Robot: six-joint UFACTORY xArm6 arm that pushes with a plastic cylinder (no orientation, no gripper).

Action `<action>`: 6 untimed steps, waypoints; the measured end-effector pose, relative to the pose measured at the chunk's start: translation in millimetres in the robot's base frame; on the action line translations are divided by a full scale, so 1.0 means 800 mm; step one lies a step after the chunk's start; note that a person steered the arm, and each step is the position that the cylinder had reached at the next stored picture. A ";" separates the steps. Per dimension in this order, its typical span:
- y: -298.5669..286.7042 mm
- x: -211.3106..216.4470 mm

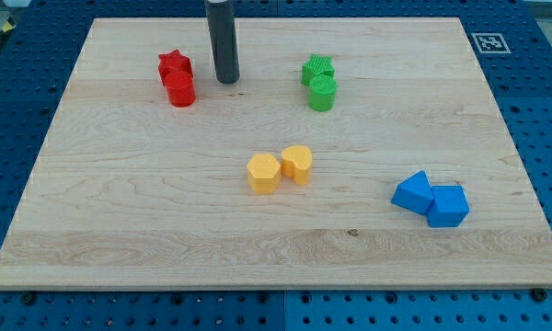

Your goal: Keep arm on left side of green circle

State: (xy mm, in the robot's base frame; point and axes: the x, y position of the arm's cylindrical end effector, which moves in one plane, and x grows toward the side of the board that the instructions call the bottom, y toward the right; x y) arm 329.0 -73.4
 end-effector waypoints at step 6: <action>0.098 0.054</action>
